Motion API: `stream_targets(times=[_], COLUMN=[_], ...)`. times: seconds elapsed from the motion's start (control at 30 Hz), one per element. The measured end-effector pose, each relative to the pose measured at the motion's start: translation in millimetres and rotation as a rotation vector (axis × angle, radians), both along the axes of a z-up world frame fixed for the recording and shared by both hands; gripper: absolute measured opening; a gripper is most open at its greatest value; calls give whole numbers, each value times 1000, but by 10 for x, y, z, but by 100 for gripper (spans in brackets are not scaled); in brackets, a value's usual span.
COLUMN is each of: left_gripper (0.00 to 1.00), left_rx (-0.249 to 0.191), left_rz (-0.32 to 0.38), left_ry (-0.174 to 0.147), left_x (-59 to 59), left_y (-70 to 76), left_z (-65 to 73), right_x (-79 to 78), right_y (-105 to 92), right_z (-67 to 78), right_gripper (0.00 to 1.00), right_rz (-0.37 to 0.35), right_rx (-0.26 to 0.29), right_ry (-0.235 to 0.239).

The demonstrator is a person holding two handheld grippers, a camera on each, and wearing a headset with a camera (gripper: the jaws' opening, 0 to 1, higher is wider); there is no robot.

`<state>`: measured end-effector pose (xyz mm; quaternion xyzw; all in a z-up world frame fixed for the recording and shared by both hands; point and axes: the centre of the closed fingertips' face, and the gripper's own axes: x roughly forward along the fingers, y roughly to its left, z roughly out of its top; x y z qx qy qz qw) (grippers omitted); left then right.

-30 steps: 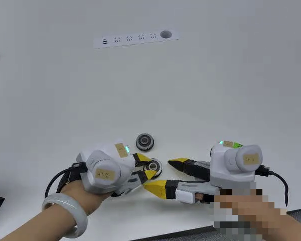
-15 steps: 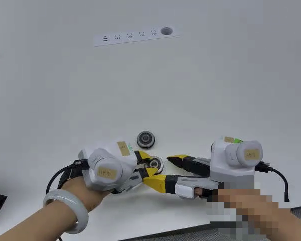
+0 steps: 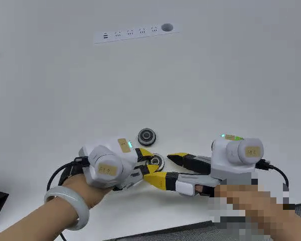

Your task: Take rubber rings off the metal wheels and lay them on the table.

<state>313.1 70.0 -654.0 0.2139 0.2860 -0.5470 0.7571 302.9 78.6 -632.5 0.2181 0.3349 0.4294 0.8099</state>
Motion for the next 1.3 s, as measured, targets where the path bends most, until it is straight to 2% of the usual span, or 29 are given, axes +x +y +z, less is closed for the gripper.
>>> stream_targets(times=[0.17,0.7,0.93,1.3], left_gripper=[12,12,12,12], left_rx=[-3,-15,-15,-17], left_rz=[2,15,18,19], left_ry=[4,11,12,12], left_x=[1,4,3,1], left_y=[1,0,-2,0], left_z=[-1,-4,-5,-4], right_x=[13,13,-3,-24], right_y=[21,61,64,42], right_z=[4,-23,-29,11], right_gripper=[65,65,64,63], right_rz=[2,4,11,16], right_rx=[11,69,77,102], right_ry=[5,69,85,112])
